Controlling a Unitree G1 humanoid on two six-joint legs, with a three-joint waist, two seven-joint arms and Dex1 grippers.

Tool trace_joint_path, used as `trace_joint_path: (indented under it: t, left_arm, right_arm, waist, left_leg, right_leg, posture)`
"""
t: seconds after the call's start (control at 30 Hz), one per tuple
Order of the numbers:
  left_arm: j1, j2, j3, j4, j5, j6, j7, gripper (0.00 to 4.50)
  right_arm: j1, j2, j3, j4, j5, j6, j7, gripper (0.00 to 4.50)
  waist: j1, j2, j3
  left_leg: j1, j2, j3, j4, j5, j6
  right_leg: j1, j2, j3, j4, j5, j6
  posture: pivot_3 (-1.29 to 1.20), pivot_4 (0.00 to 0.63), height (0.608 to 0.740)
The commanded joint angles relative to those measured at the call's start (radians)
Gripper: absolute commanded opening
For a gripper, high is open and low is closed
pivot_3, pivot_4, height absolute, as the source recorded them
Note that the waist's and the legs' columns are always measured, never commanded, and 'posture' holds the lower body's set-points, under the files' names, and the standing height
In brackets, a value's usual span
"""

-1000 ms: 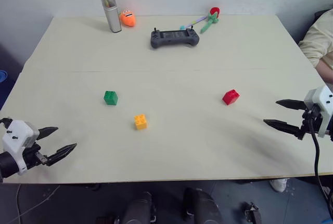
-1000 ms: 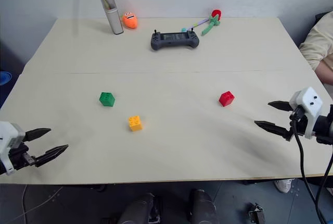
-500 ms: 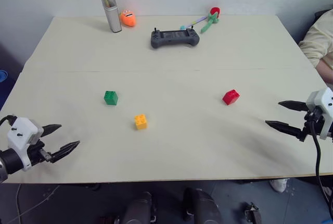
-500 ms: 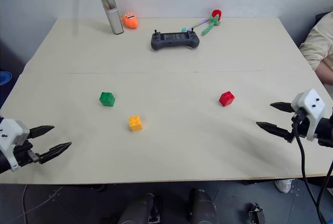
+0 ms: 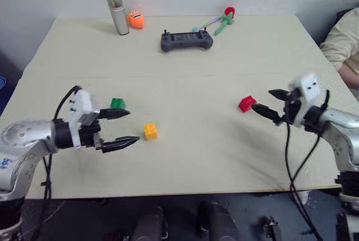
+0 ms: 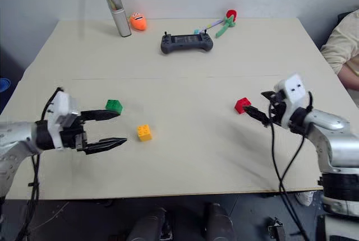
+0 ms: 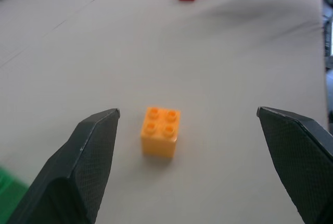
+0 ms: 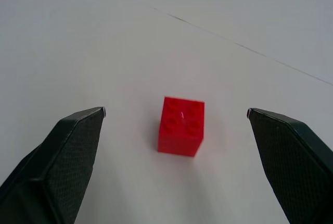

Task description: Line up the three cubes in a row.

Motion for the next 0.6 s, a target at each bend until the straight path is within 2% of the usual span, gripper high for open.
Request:
trace_joint_path:
  t: [0.03, 0.27, 0.43, 0.53, 0.6]
  left_arm:
    - [-0.101, -0.009, -0.06, -0.024, -0.043, 0.026, -0.019, 4.45]
    - [-0.203, -0.042, -0.131, -0.014, -0.035, 0.02, -0.034, 4.45]
    - [-0.23, -0.052, -0.142, 0.001, -0.027, 0.01, -0.033, 4.45]
    - [-0.235, -0.057, -0.145, 0.0, -0.022, 0.007, -0.031, 4.5]
    - [-0.235, -0.057, -0.148, 0.005, -0.018, 0.002, -0.035, 4.5]
  right_arm:
    - [-0.056, 0.051, 0.022, 0.023, -0.036, 0.017, -0.092, 4.5]
    - [-0.11, 0.133, 0.067, 0.155, -0.097, -0.007, -0.171, 4.5]
    - [-0.134, 0.159, 0.075, 0.241, -0.121, -0.049, -0.168, 4.5]
    - [-0.136, 0.162, 0.089, 0.274, -0.137, -0.072, -0.152, 3.91]
    - [-0.134, 0.165, 0.096, 0.285, -0.14, -0.096, -0.132, 3.28]
  waist:
    - [0.0, 0.0, 0.0]
    - [0.001, 0.0, 0.0]
    - [-0.001, 0.0, 0.0]
    - [-0.001, 0.0, 0.0]
    - [-0.001, 0.0, 0.0]
  left_leg:
    - [0.0, 0.0, 0.0, 0.0, 0.0, 0.0]
    - [-0.002, -0.001, 0.0, 0.0, 0.002, 0.002]
    - [-0.001, -0.001, 0.0, 0.0, 0.002, 0.001]
    - [-0.001, -0.001, 0.0, 0.0, 0.003, 0.002]
    - [-0.001, -0.001, 0.0, 0.0, 0.003, 0.001]
  right_leg:
    - [0.0, 0.0, 0.0, 0.0, 0.0, 0.0]
    - [-0.001, 0.003, 0.0, 0.0, 0.0, 0.0]
    - [-0.001, 0.003, 0.0, 0.0, 0.0, 0.0]
    - [-0.001, 0.003, 0.0, 0.0, 0.0, 0.001]
    - [-0.001, 0.003, 0.0, 0.0, 0.0, 0.001]
  posture:
    - [0.0, 0.15, 0.74]
    - [0.0, 0.15, 0.74]
    - [0.0, 0.15, 0.74]
    - [0.0, 0.15, 0.74]
    - [0.0, 0.15, 0.74]
